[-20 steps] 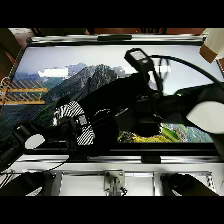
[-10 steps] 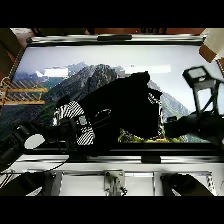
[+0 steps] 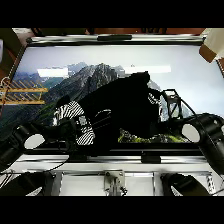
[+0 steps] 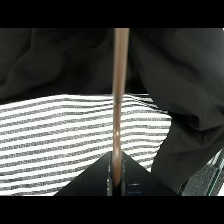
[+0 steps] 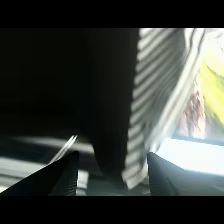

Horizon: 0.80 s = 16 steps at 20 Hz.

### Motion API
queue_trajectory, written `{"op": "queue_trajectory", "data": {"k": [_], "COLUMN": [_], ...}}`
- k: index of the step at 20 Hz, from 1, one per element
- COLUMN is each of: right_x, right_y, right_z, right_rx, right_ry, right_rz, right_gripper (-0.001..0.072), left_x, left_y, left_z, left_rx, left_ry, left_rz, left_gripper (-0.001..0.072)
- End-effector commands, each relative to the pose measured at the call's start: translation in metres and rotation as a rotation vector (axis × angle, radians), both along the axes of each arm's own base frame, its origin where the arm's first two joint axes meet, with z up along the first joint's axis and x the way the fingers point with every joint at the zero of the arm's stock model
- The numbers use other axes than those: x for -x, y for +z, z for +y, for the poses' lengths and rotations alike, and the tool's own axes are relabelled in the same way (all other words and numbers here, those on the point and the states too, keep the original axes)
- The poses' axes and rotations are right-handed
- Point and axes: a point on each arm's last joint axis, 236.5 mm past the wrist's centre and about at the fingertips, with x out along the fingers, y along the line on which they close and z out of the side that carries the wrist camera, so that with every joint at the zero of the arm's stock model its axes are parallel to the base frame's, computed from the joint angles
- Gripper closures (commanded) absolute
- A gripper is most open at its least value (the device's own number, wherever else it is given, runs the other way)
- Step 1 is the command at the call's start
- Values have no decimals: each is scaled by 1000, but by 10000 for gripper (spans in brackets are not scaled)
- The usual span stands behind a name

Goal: Fold the shirts.

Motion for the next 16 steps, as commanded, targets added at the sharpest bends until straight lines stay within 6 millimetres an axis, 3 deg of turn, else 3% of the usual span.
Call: {"op": "queue_trajectory", "data": {"k": [1, 2, 3, 5, 8, 10, 12, 16], "right_x": [-18, -18, -19, -30, -66, -88, -106, -142], "right_y": [-24, -30, -30, -5, 69, 110, 127, 143], "right_z": [11, 10, 8, -5, -35, -32, -18, -4], "right_rx": [-14, -3, 7, 59, 196, 217, 195, 217], "right_ry": [-2, -7, -8, -2, 30, 82, 112, 152], "right_rz": [12, 33, 34, -35, -265, -380, -427, -475], "right_gripper": [344, 640, 644, 645, 646, 646, 646, 645], "left_x": [0, 0, 0, 0, 0, 0, 2, 5], "left_y": [0, 0, 0, 0, 0, 1, 4, 7], "left_z": [0, 0, 0, 0, 0, 0, -2, -4], "left_rx": [1, 1, 0, 1, 1, 2, 7, 13], "left_ry": [1, 2, 1, 1, 1, 0, -7, -20], "left_rz": [0, 0, 1, 0, 0, -2, -8, -15], "left_gripper": [662, 662, 662, 662, 662, 662, 662, 663]}}
